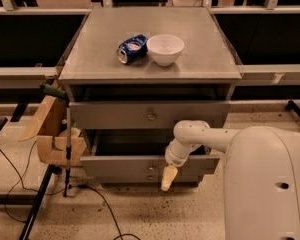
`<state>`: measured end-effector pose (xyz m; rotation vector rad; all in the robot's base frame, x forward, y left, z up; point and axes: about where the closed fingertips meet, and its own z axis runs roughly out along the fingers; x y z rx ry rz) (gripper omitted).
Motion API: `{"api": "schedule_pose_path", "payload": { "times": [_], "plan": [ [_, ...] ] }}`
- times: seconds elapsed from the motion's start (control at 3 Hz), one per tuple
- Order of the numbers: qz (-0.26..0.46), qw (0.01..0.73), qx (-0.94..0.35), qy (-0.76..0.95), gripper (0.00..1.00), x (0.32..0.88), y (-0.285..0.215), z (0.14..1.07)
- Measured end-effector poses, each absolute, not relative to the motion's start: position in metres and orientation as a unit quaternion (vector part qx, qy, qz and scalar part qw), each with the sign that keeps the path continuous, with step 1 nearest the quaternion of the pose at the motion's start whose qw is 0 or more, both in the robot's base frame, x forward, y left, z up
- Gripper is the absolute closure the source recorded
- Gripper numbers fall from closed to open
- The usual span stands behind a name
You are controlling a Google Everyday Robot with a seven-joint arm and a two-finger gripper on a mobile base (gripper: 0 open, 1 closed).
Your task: Open middle drawer
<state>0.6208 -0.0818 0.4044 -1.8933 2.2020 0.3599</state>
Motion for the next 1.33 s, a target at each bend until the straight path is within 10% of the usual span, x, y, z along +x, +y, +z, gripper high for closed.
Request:
{"api": "schedule_pose_path", "payload": {
  "times": [1.33],
  "plan": [
    [0.136,0.091,-0.654,0.738,0.95,0.601,-0.084,0.406]
  ]
}}
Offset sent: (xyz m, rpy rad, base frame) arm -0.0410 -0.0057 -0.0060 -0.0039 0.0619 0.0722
